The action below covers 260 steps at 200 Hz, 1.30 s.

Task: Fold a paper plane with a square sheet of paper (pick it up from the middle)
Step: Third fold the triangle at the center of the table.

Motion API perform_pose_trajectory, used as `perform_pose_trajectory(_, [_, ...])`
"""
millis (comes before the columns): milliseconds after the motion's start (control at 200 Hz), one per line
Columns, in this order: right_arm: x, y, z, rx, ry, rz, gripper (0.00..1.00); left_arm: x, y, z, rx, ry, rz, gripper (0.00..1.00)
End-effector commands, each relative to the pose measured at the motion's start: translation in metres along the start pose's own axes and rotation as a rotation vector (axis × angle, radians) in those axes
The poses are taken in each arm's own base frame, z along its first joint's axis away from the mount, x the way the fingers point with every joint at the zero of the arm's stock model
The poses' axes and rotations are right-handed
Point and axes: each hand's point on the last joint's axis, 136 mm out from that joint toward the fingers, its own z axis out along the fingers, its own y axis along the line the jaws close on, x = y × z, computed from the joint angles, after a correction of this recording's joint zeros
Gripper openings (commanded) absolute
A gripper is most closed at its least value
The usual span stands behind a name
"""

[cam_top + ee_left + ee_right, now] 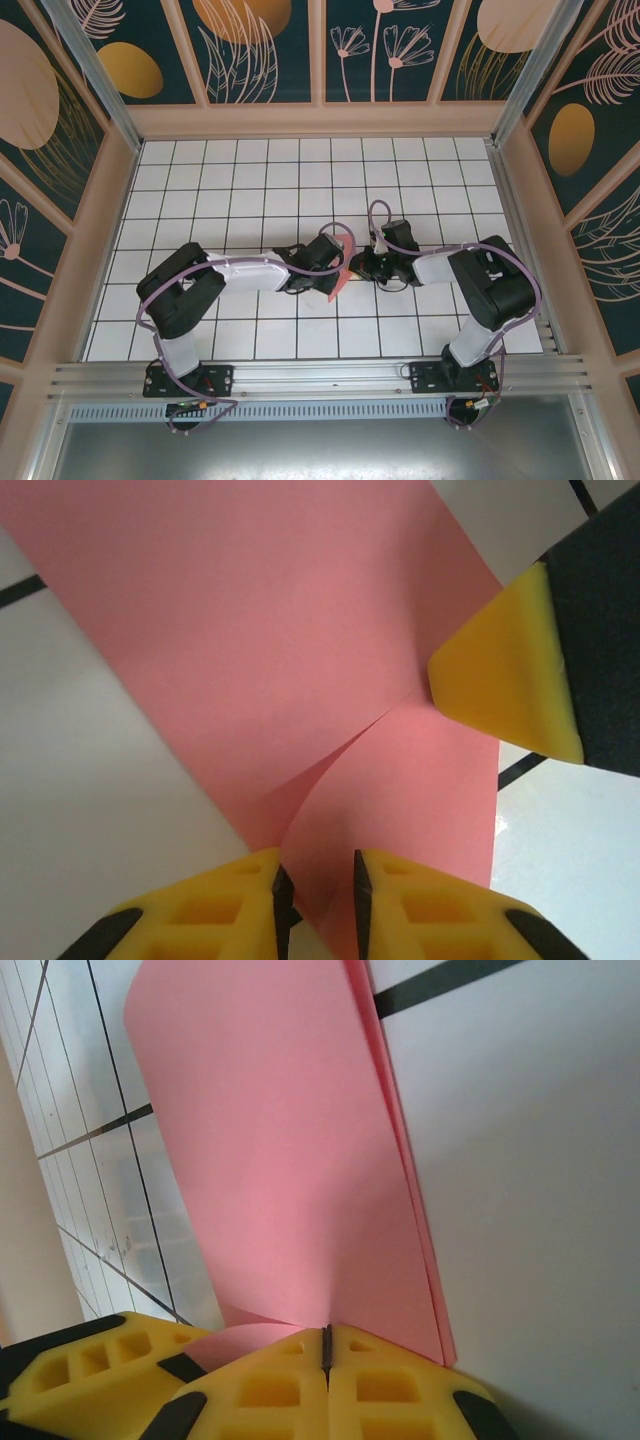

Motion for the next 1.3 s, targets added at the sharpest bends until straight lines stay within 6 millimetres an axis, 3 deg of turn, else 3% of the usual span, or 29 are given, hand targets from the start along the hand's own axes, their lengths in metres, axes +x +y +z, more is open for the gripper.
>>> perform_pose_trajectory(0, [0.009, -0.030, 0.004, 0.098, 0.011, 0.012, 0.00, -0.022, -0.001, -0.019, -0.014, -0.059, -0.006, 0.25])
perform_pose_trajectory(205, [0.008, -0.027, 0.005, 0.091, 0.010, 0.013, 0.00, -0.017, 0.003, -0.008, -0.045, -0.027, 0.004, 0.15])
perform_pose_trajectory(530, [0.004, -0.020, 0.003, 0.078, 0.006, 0.008, 0.00, -0.010, 0.012, 0.001, -0.091, -0.007, 0.017, 0.09])
perform_pose_trajectory(881, [-0.009, 0.030, -0.016, -0.026, -0.027, -0.071, 0.02, -0.006, 0.017, 0.010, -0.116, 0.000, 0.033, 0.06])
perform_pose_trajectory(1296, [0.007, 0.024, 0.000, -0.028, 0.036, -0.074, 0.00, -0.006, 0.016, 0.012, -0.108, -0.003, 0.035, 0.06])
